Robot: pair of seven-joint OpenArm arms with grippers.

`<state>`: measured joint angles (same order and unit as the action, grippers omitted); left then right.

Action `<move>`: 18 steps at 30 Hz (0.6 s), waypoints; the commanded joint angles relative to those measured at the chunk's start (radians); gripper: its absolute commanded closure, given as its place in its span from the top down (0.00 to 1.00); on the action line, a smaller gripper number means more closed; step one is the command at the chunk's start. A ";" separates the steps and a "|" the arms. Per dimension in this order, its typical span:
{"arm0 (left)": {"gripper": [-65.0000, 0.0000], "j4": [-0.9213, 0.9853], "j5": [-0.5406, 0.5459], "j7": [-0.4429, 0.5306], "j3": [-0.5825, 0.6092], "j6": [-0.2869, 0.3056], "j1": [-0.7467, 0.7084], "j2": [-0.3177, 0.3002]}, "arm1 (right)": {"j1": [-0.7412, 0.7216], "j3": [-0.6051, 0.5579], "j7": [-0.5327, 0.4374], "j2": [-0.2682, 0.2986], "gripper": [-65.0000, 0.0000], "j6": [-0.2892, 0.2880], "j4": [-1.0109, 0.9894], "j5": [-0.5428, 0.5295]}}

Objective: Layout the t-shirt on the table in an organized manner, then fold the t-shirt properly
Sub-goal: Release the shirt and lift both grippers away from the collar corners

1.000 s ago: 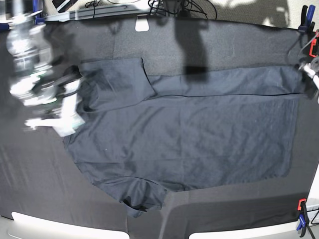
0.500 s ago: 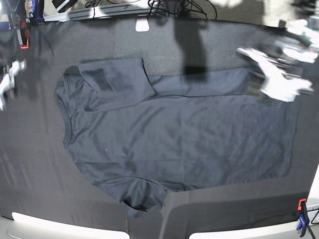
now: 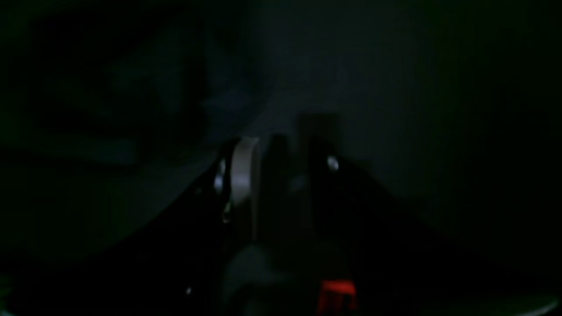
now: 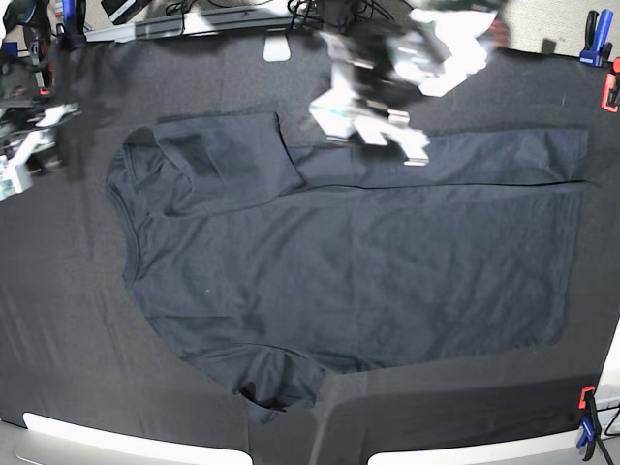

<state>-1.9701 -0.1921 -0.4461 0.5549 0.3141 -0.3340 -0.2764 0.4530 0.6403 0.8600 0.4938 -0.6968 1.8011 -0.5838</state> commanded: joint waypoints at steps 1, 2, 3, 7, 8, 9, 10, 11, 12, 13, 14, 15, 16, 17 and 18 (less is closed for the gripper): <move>0.24 -0.022 -0.019 0.020 -0.003 -0.031 0.007 0.004 | -0.001 -0.002 0.040 0.009 0.29 -0.001 0.016 -0.084; 0.24 -0.022 -0.029 0.019 -0.005 -0.056 0.007 0.007 | -0.002 -0.009 0.108 -0.002 0.29 -0.001 0.016 -0.166; 0.25 -0.022 -0.037 0.015 -0.006 -0.081 0.007 0.007 | -0.002 -0.012 0.169 -0.015 0.29 -0.001 0.016 -0.241; 0.25 -0.022 -0.043 0.012 -0.047 -0.102 0.006 -0.016 | -0.002 -0.013 0.283 -0.072 0.29 -0.001 0.016 -0.343; 0.25 -0.022 -0.043 0.012 -0.061 -0.102 0.006 -0.027 | -0.002 -0.013 0.277 -0.085 0.29 -0.001 0.016 -0.339; 0.25 -0.022 -0.042 0.012 -0.075 -0.102 0.003 -0.038 | -0.003 -0.013 0.263 -0.098 0.29 -0.001 0.016 -0.332; 0.25 -0.022 -0.042 0.011 -0.090 -0.103 0.001 -0.051 | -0.007 -0.013 0.249 -0.110 0.29 -0.001 0.016 -0.332; 0.25 -0.022 -0.041 0.009 -0.103 -0.103 -0.002 -0.065 | -0.009 -0.013 0.234 -0.120 0.29 -0.001 0.016 -0.333; 0.25 -0.022 -0.042 0.004 -0.116 -0.103 -0.005 -0.078 | -0.010 -0.013 0.220 -0.128 0.30 -0.001 0.016 -0.332; 0.25 -0.022 -0.042 0.001 -0.127 -0.105 -0.012 -0.091 | -0.012 -0.013 0.215 -0.134 0.31 -0.001 0.016 -0.328; 0.25 -0.022 -0.042 0.001 -0.140 -0.106 -0.018 -0.105 | -0.016 -0.013 0.214 -0.140 0.32 -0.001 0.016 -0.304; 0.25 -0.022 -0.042 0.002 -0.151 -0.106 -0.028 -0.117 | -0.022 -0.013 0.214 -0.145 0.33 -0.001 0.016 -0.256; 0.25 -0.022 -0.042 0.002 -0.161 -0.106 -0.038 -0.130 | -0.029 -0.013 0.211 -0.150 0.33 -0.001 0.016 -0.193; 0.25 -0.022 -0.042 0.002 -0.169 -0.106 -0.048 -0.143 | -0.035 -0.013 0.201 -0.154 0.33 -0.001 0.015 -0.139; 0.25 -0.022 -0.042 0.002 -0.176 -0.106 -0.057 -0.155 | -0.037 -0.013 0.190 -0.158 0.33 -0.001 0.014 -0.113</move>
<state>-1.9701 -0.2340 -0.4706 0.3817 0.2142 -0.3935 -0.4286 0.4179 0.6197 1.0771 0.3256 -0.6926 1.7996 -0.6693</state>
